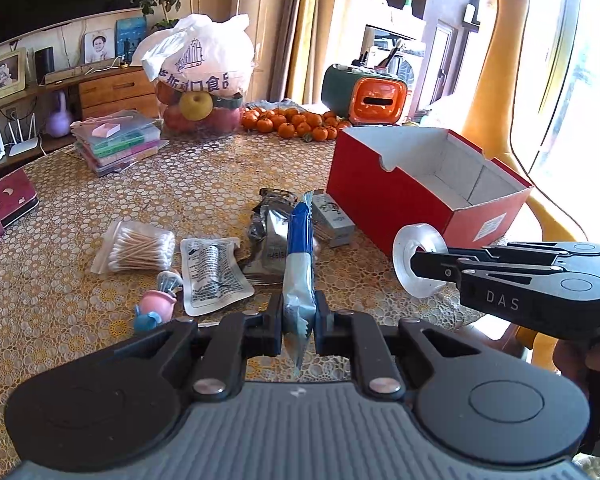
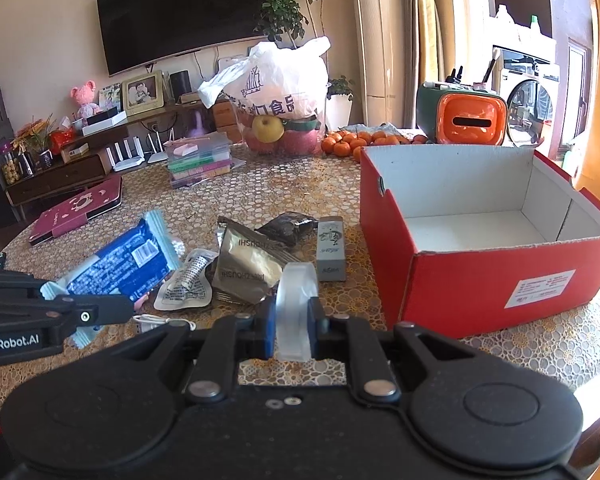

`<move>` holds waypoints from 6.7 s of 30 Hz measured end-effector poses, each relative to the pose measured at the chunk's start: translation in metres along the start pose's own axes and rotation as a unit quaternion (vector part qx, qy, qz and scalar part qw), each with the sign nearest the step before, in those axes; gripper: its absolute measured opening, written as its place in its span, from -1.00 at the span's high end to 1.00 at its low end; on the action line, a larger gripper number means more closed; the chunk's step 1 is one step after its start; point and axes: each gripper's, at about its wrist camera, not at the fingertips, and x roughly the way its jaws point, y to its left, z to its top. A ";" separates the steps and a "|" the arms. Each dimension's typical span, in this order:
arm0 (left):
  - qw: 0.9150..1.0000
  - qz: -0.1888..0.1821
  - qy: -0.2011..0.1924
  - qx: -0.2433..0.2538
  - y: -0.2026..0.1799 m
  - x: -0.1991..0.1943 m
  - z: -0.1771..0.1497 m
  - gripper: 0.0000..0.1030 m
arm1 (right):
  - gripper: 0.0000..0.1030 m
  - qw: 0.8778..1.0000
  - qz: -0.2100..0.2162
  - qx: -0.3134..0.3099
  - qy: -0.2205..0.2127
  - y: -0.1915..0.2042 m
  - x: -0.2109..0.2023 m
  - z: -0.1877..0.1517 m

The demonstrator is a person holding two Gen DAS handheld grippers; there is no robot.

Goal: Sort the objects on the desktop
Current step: 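Carry the snack packet and tape roll with both tools over the red shoebox, then open the left tool to drop the snack packet while the right tool releases the tape roll into the box, then withdraw both open tools from the red shoebox back over the table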

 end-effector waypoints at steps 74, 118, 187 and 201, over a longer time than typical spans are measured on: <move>0.960 -0.182 0.215 0.000 -0.156 0.260 0.138 0.75 | 0.74 0.991 -0.057 0.090 0.086 -0.247 0.065 0.074; 0.947 -0.092 0.300 0.071 -0.173 0.303 0.131 -0.28 | 0.37 0.973 -0.067 0.079 0.205 -0.274 0.115 0.080; 0.986 -0.105 0.115 0.054 -0.081 0.038 0.104 -0.41 | -0.39 0.993 -0.015 -0.024 0.113 -0.098 -0.032 0.086; 0.994 -0.057 0.090 -0.004 -0.007 0.007 0.071 -0.58 | -0.41 0.990 0.033 -0.069 0.118 -0.031 -0.018 0.071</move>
